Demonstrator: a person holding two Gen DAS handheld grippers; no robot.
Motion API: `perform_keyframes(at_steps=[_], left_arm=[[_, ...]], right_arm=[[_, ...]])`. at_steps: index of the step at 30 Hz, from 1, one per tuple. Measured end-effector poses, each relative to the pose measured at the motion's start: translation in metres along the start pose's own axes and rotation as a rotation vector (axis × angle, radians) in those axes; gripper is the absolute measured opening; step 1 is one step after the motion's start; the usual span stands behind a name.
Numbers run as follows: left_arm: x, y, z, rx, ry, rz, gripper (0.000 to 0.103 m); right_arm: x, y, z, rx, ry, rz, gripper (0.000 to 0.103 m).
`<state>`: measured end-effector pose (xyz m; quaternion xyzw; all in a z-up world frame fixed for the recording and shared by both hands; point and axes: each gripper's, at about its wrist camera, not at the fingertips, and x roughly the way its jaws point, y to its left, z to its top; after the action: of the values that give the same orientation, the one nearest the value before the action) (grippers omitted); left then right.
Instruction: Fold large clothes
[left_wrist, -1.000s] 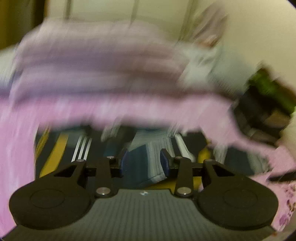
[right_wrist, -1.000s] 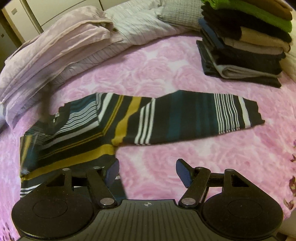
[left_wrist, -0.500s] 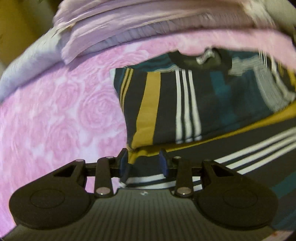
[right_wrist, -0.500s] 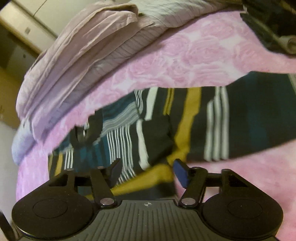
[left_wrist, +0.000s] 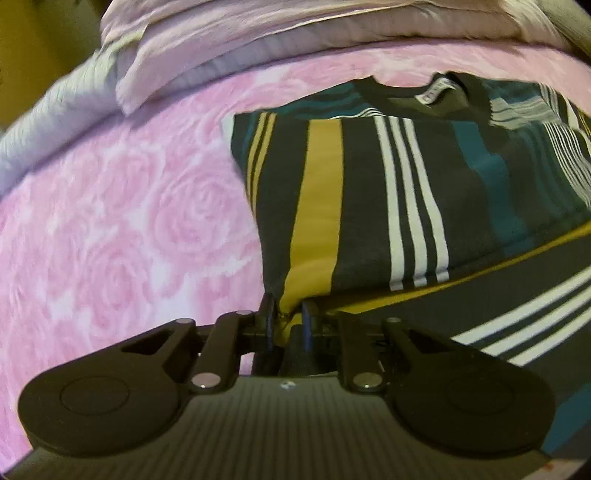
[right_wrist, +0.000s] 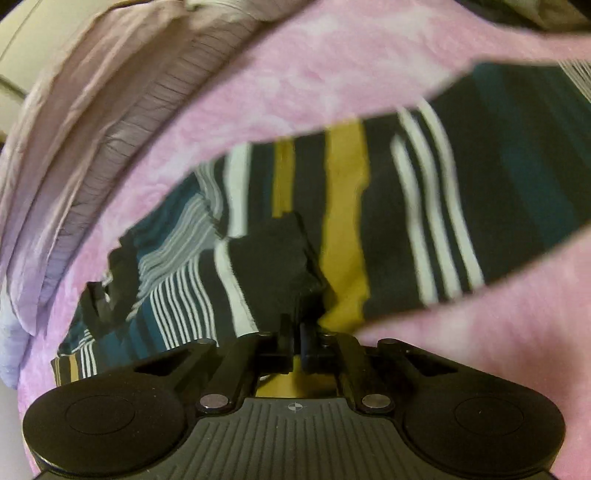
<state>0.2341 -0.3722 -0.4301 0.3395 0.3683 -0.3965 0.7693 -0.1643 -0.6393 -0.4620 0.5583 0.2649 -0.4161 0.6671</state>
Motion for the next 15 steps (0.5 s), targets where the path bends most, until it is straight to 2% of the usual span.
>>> perform_keyframes(at_steps=[1, 3, 4, 5, 7, 9, 11, 12, 14, 15], left_arm=[[-0.001, 0.003, 0.003, -0.031, 0.019, -0.003, 0.021], [-0.009, 0.016, 0.006, -0.129, 0.045, -0.030, 0.023], [-0.014, 0.023, 0.005, -0.180, 0.050, -0.040, 0.023], [-0.019, 0.030, 0.003, -0.229, 0.058, -0.047, 0.023], [-0.031, 0.043, -0.005, -0.318, 0.078, -0.050, 0.024], [-0.042, 0.053, -0.014, -0.398, 0.093, -0.060, 0.024], [-0.050, 0.063, -0.024, -0.479, 0.111, -0.061, 0.025], [-0.053, 0.067, -0.028, -0.515, 0.118, -0.059, 0.026], [-0.056, 0.074, -0.034, -0.576, 0.127, -0.058, 0.026], [-0.057, 0.077, -0.035, -0.599, 0.131, -0.059, 0.026]], right_arm=[[-0.005, -0.005, 0.002, 0.014, 0.014, 0.033, 0.002], [-0.026, -0.020, 0.008, 0.032, 0.004, 0.081, 0.010], [-0.040, -0.033, 0.012, 0.050, -0.031, 0.056, 0.034], [-0.055, -0.050, 0.017, 0.077, -0.074, 0.018, 0.053], [-0.087, -0.094, 0.026, 0.157, -0.185, -0.046, 0.056], [-0.112, -0.139, 0.037, 0.264, -0.259, -0.152, 0.056], [-0.132, -0.189, 0.050, 0.397, -0.337, -0.201, 0.056], [-0.140, -0.207, 0.056, 0.449, -0.368, -0.210, 0.055], [-0.148, -0.238, 0.067, 0.527, -0.431, -0.132, 0.055], [-0.149, -0.247, 0.072, 0.549, -0.449, -0.140, 0.055]])
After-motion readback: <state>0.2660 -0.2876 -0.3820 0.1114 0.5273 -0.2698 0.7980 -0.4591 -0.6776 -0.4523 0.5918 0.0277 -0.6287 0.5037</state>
